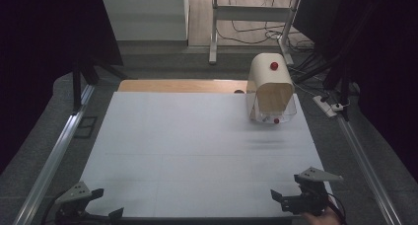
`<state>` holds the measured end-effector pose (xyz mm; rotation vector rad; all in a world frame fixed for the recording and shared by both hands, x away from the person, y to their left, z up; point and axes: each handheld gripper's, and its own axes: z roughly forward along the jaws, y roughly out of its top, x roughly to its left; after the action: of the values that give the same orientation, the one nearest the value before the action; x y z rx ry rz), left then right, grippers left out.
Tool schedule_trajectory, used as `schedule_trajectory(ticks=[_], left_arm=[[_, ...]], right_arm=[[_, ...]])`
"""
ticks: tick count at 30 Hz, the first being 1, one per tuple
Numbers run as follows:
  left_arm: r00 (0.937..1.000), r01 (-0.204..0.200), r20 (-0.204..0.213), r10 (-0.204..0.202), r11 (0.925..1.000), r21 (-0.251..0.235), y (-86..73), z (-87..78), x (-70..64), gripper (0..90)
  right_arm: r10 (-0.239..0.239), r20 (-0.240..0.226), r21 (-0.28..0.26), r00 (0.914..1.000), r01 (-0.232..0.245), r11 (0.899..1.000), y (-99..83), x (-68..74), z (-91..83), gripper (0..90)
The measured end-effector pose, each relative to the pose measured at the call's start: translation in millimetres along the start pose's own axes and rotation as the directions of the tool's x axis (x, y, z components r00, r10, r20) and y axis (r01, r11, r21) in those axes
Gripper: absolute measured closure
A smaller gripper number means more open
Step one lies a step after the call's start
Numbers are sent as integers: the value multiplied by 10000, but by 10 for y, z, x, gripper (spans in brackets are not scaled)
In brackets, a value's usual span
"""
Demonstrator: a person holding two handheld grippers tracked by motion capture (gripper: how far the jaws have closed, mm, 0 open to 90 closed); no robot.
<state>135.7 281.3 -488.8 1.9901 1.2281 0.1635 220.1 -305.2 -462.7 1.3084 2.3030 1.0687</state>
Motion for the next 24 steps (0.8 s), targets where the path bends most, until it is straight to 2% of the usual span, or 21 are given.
schedule_trajectory(ticks=[9,17,24], left_arm=[[10000,-11,20,11,10000,18,4,4,0,0],[10000,30,56,-30,10000,17,-2,3,10,0],[10000,-6,42,6,10000,57,1,7,2,0]], right_arm=[[341,-225,114,9992,-338,9994,-72,-38,-78,0],[125,-193,383,9997,-118,9992,-58,-18,-46,0],[48,-328,408,9995,-35,9992,-55,-12,-45,0]])
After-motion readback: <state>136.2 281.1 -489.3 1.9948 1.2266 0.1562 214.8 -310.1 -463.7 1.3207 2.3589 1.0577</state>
